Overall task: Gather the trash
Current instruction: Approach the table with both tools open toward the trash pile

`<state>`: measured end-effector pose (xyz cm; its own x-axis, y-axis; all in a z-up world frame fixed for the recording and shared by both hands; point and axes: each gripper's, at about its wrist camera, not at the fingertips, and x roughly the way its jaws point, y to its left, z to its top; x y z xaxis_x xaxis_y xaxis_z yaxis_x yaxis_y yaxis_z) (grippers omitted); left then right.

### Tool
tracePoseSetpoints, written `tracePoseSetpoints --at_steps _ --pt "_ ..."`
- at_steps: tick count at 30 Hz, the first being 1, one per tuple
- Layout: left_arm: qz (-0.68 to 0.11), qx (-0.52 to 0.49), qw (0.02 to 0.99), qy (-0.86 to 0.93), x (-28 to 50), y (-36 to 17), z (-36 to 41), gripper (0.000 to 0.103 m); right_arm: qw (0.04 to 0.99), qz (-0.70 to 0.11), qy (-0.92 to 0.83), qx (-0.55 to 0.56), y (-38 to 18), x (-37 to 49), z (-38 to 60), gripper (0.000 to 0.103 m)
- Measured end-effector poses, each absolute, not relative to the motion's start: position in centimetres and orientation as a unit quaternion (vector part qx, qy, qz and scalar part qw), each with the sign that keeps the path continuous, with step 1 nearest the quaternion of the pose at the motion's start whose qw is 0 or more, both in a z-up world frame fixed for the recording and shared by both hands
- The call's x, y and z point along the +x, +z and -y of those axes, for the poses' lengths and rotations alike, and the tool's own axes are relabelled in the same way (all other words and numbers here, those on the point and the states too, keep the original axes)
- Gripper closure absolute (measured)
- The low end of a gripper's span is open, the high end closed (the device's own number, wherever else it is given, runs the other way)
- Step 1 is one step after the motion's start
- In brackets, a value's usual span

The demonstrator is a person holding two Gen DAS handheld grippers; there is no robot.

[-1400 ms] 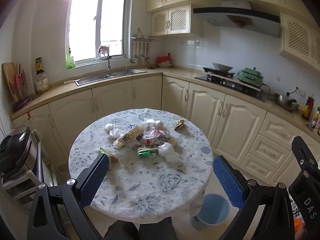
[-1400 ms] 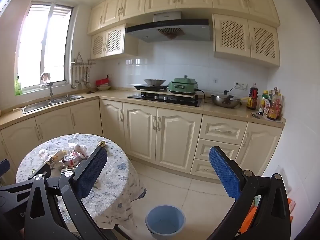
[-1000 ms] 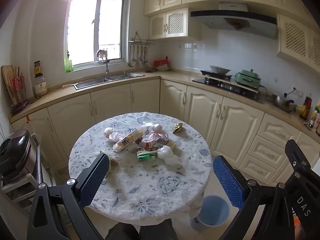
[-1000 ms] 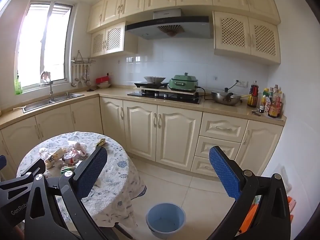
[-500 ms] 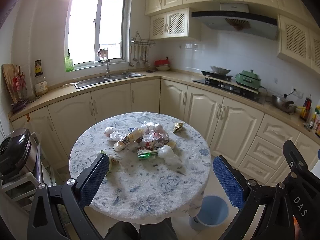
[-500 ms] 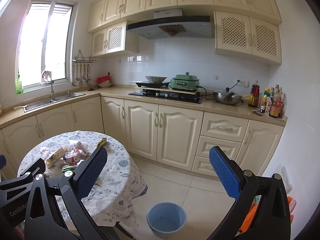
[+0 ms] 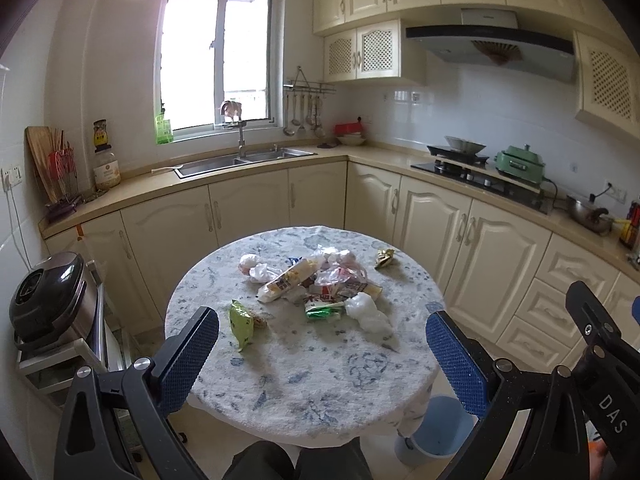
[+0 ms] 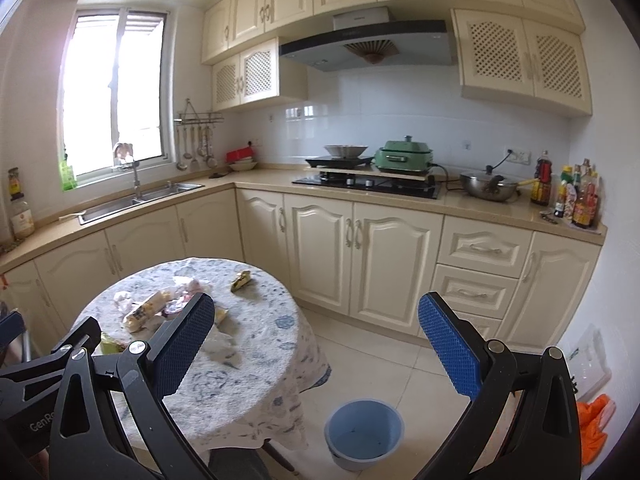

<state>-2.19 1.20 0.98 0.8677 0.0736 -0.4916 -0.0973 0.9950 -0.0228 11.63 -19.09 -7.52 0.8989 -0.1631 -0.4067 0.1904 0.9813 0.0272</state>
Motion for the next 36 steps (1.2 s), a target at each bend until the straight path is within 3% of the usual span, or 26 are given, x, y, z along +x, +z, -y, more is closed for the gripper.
tracePoseSetpoints --at_steps 36 --pt "-0.252 -0.03 0.966 0.05 -2.6 0.6 -2.6 0.001 0.975 -0.208 -0.076 0.031 -7.7 11.5 18.6 0.0"
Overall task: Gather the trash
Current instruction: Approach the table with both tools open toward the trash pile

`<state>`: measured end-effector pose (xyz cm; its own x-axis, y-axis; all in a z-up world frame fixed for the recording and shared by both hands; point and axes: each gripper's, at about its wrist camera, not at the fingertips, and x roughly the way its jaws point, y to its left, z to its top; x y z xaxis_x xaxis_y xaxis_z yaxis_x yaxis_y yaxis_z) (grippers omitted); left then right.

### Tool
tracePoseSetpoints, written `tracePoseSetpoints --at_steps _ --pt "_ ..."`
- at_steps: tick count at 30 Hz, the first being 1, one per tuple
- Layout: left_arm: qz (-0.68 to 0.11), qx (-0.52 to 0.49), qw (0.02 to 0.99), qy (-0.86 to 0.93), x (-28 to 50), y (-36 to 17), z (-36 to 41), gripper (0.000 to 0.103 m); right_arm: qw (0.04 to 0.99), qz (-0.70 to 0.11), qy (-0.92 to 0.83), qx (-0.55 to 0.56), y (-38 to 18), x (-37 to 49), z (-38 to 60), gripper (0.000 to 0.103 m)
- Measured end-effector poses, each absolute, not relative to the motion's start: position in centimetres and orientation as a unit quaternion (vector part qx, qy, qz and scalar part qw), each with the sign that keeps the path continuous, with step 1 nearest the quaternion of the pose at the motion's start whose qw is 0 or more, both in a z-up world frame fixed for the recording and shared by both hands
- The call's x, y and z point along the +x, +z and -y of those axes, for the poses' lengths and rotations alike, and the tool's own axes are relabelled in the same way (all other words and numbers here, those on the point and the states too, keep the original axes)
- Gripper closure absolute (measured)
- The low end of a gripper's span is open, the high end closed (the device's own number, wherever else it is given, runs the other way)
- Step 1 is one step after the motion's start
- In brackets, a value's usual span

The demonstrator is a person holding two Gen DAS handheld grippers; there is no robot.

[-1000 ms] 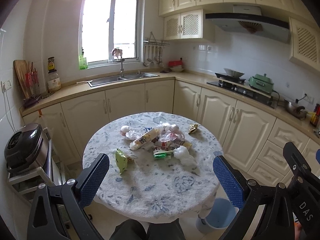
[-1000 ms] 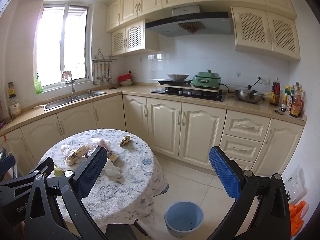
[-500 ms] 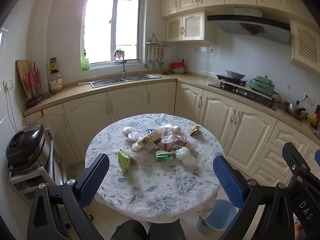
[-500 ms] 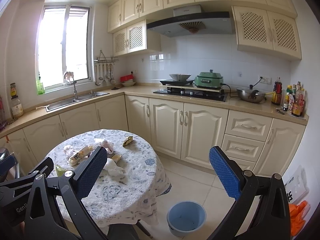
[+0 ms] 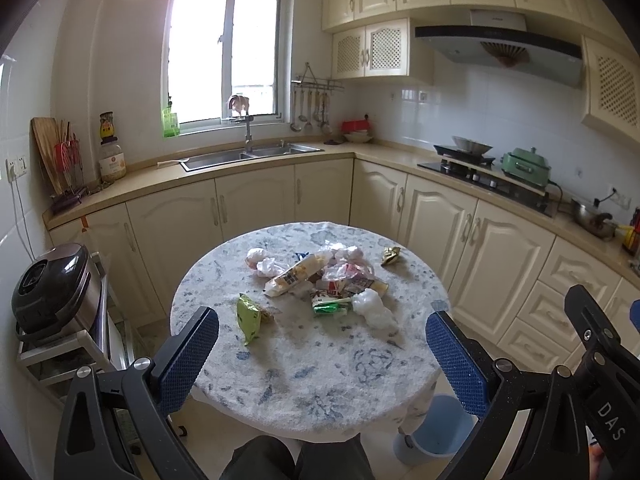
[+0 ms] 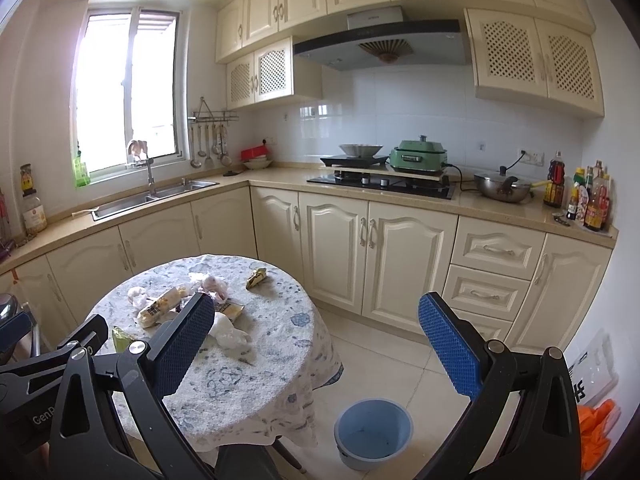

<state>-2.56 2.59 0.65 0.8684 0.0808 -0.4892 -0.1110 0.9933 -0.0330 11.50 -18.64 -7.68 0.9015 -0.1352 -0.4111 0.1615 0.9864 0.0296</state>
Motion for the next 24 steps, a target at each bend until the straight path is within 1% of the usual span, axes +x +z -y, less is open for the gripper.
tracePoseSetpoints --at_steps 24 --pt "-0.258 -0.032 0.964 0.051 -2.26 0.55 -2.83 0.001 0.974 -0.214 -0.074 0.033 -7.77 11.73 18.45 0.0"
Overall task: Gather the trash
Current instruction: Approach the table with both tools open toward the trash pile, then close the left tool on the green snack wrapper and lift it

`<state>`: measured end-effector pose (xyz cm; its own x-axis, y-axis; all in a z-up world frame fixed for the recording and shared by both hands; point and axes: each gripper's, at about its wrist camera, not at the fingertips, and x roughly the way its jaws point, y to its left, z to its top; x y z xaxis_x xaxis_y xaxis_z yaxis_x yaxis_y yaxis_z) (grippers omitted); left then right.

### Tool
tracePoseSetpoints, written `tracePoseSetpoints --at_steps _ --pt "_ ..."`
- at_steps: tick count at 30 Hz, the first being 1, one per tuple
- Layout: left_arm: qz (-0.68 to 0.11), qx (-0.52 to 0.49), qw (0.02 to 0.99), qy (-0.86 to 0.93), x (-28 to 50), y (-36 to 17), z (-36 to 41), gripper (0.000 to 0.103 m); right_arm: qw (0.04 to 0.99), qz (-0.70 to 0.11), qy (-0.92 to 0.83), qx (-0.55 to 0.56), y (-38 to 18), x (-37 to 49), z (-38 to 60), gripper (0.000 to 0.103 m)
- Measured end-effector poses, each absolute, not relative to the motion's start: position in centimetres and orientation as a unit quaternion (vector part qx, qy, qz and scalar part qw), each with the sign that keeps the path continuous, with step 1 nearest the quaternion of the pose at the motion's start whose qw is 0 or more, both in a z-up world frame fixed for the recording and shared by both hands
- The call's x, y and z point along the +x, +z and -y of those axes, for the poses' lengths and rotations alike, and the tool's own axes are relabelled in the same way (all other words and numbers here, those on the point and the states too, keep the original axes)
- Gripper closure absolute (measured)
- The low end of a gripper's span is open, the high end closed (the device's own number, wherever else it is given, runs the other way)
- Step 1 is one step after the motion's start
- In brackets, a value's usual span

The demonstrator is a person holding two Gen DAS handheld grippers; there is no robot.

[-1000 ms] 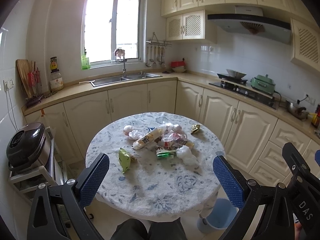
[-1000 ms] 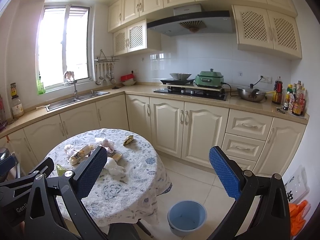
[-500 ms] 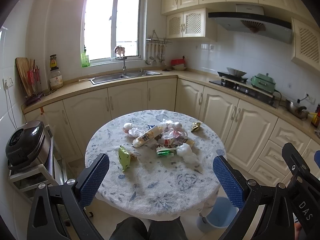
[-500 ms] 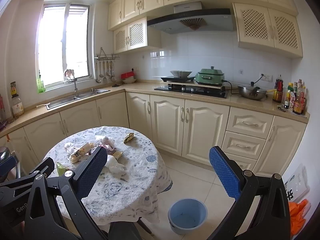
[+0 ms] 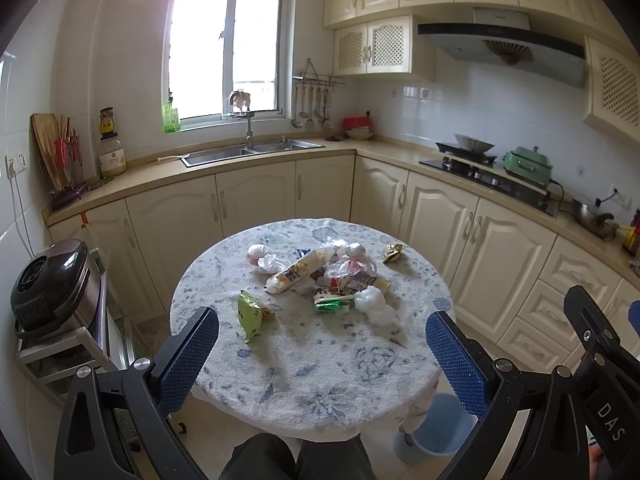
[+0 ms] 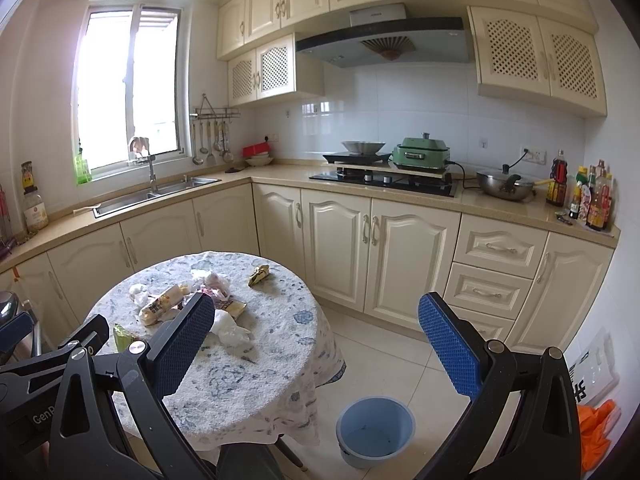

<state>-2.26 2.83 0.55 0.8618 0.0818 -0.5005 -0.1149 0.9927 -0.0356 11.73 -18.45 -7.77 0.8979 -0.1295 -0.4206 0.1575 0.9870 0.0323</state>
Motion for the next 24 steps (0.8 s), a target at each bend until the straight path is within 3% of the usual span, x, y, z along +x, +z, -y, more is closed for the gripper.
tracePoseSetpoints --at_steps 24 --pt "-0.312 -0.043 0.948 0.044 1.8 -0.6 -7.6 0.001 0.961 -0.268 -0.059 0.023 -9.0 15.0 14.7 0.0"
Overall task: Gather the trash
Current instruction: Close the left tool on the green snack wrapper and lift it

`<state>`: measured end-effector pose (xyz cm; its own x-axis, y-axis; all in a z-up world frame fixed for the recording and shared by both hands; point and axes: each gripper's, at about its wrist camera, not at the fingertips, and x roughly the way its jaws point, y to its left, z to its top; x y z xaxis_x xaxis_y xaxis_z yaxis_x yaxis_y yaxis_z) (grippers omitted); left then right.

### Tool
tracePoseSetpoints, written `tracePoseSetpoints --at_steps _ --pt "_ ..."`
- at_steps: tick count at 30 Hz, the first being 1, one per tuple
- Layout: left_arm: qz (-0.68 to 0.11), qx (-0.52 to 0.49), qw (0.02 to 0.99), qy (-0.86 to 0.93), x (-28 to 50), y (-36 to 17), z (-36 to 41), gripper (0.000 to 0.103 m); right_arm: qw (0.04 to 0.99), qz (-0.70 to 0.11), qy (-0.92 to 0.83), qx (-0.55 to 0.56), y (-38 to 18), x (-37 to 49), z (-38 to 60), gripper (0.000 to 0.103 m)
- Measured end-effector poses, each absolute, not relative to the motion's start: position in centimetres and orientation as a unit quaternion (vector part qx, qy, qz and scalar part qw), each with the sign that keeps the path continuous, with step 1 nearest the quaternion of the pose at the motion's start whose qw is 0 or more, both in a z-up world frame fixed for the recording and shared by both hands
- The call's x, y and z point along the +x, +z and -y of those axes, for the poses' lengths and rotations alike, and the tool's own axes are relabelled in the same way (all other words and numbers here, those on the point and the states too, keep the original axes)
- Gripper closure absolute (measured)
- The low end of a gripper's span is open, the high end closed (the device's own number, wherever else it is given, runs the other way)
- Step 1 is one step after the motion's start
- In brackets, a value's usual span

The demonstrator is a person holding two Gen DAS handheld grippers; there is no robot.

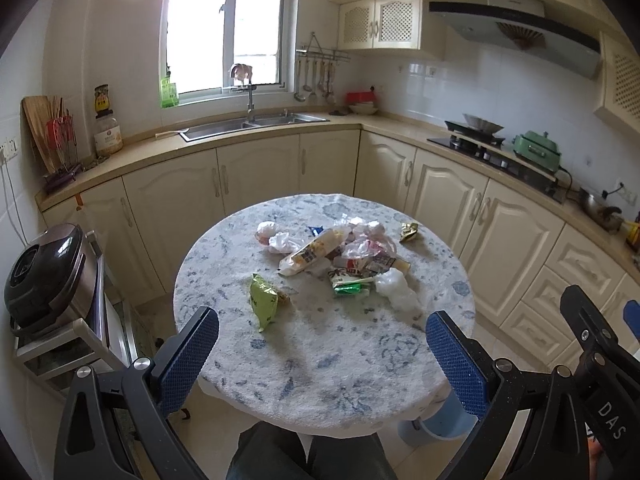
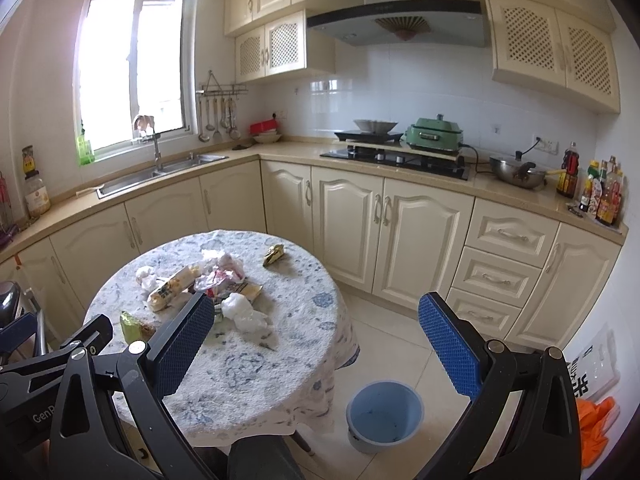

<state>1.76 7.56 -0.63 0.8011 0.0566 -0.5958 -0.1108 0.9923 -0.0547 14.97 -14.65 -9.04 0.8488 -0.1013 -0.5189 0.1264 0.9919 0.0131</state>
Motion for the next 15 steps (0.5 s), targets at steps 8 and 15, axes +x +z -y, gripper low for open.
tracePoseSetpoints --at_steps 8,15 --pt "-0.376 -0.054 0.924 0.038 5.4 -2.6 -12.6 0.001 0.944 -0.33 -0.025 0.016 -11.6 18.0 10.6 0.0" --pt "-0.414 -0.066 0.908 0.022 9.1 -4.6 -16.9 0.003 0.918 -0.394 -0.04 0.012 -15.0 20.9 7.7 0.0"
